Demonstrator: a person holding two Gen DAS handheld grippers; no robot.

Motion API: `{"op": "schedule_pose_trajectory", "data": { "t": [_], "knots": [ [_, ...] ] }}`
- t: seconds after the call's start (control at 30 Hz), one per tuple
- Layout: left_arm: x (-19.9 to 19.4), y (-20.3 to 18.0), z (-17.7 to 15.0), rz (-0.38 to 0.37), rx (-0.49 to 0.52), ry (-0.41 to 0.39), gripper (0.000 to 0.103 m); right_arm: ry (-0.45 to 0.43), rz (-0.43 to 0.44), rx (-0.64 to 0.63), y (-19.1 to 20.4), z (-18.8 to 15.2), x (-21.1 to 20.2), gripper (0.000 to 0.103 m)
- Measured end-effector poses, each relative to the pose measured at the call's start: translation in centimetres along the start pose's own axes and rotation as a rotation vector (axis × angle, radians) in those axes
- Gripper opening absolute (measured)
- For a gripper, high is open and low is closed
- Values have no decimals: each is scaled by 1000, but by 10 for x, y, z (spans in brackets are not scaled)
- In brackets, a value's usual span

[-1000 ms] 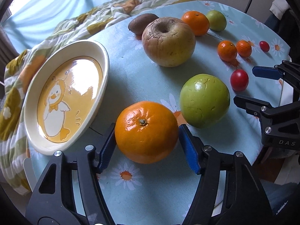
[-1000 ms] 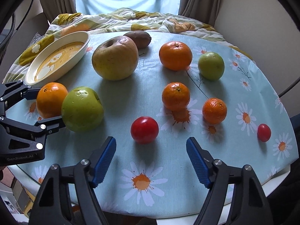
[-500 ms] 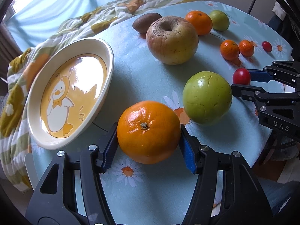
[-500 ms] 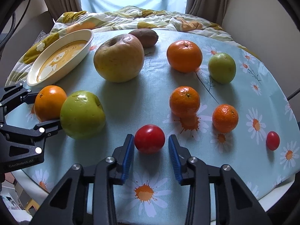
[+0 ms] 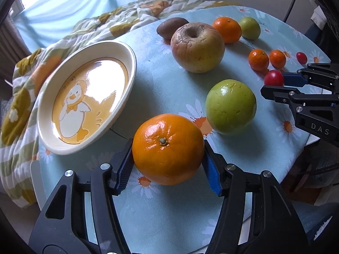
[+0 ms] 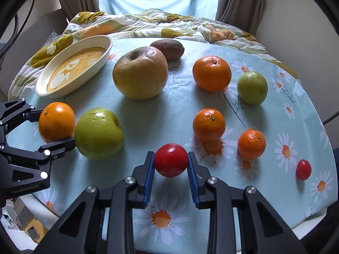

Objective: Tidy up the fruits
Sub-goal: 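Carry the orange into the white bowl and release it with the left gripper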

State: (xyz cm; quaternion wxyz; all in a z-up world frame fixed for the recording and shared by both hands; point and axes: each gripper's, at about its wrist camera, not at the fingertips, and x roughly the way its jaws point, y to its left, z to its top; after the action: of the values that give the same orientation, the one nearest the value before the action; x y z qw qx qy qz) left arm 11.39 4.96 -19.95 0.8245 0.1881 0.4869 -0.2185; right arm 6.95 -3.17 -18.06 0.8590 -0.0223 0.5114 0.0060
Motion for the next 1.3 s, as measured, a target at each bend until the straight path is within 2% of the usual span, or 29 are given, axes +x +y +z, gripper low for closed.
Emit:
{"op": "schedule_pose_trajectory", "data": {
  "t": [0.33,0.63,0.93,1.3],
  "knots": [
    [-49,33,12,5,-96,-59,65,-37,-5,-19,6,33,-36,27],
    [-70,84,40,69,-119,-132,65,-102,36,8,28,81,-55,27],
    [-35,136,71,115,-167,-130,65,-142,103,-57,57,142,-32,28],
    [44,178,100,113,-216,-42,65,-93,154,-158,79,190,26,28]
  ]
}}
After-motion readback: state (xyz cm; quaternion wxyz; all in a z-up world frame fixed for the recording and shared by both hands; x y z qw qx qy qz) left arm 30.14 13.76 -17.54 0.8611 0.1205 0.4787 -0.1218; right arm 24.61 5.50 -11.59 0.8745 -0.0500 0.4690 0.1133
